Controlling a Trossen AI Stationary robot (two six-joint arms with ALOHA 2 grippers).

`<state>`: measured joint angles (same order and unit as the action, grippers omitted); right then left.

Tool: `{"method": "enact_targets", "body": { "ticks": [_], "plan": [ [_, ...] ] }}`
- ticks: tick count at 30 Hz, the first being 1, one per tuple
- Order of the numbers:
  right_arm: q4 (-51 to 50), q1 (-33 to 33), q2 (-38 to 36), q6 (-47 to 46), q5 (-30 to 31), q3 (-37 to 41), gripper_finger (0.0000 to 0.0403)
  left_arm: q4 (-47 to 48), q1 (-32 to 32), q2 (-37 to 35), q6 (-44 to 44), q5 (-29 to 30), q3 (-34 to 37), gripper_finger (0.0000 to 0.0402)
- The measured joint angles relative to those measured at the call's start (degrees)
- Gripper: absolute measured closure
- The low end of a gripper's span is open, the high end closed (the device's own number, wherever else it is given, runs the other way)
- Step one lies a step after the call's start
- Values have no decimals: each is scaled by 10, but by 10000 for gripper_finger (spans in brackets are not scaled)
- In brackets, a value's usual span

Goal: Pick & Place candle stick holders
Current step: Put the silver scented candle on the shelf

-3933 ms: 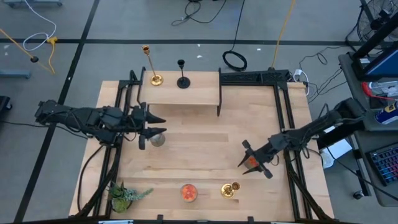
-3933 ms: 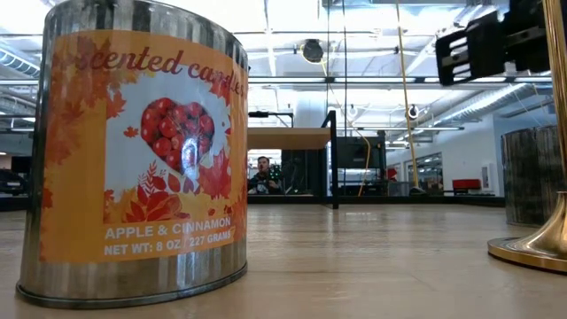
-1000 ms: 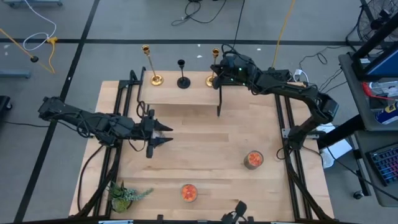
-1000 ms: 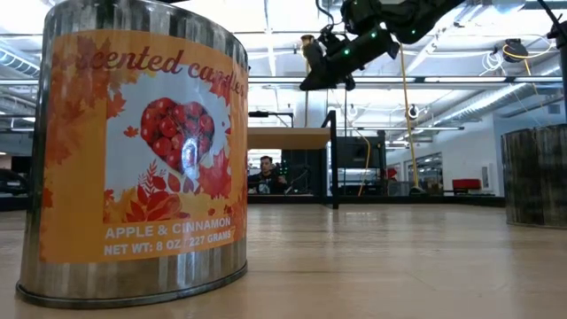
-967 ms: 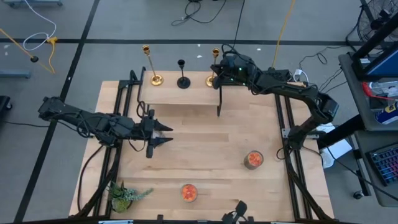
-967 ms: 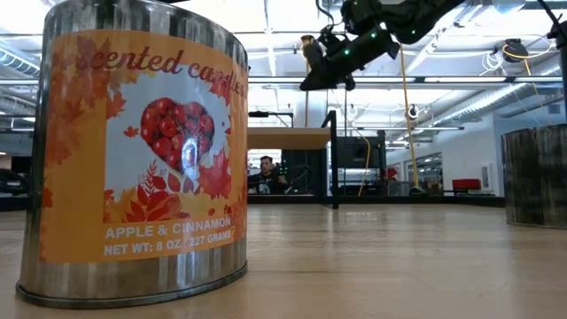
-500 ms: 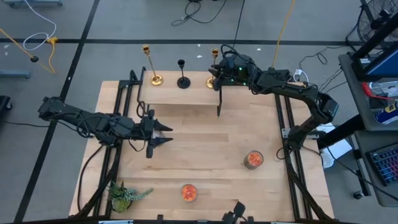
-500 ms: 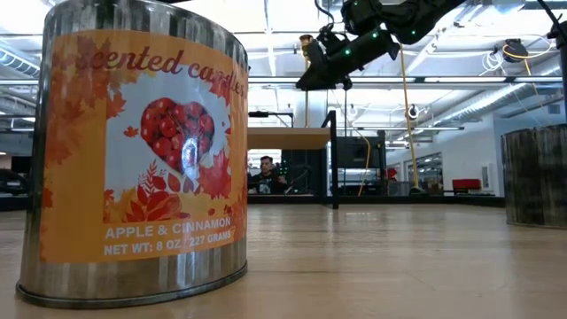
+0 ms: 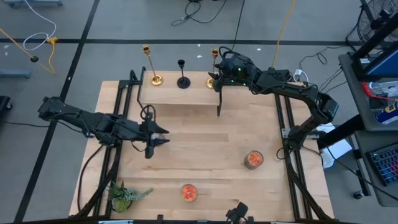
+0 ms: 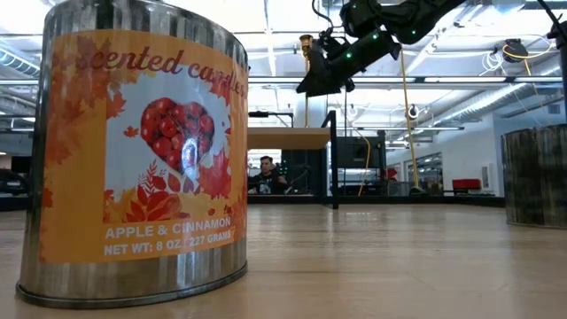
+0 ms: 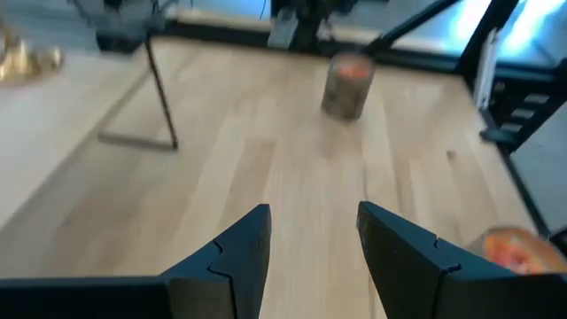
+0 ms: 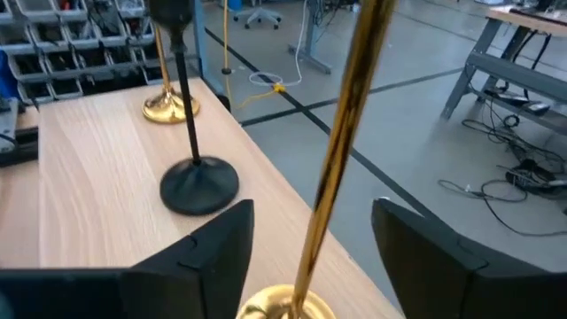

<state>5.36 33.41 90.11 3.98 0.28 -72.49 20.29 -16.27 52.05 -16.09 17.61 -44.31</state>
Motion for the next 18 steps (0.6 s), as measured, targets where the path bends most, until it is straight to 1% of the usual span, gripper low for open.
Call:
{"method": "enact_targets", "body": {
  "ticks": [5, 10, 15, 18],
  "plan": [
    [-19, -2, -11, 16, 14, 0, 155, 98, 0, 0, -69, 8, 0, 224],
    [-61, -2, -34, 17, 14, 1, 152, 178, 0, 8, -143, 12, 0, 224],
    [-125, -2, -65, 17, 15, 1, 153, 203, 0, 35, -203, 31, 0, 224],
    [-166, -3, -84, 17, 15, 1, 151, 202, 3, 62, -216, 35, 0, 224]
  ]
}}
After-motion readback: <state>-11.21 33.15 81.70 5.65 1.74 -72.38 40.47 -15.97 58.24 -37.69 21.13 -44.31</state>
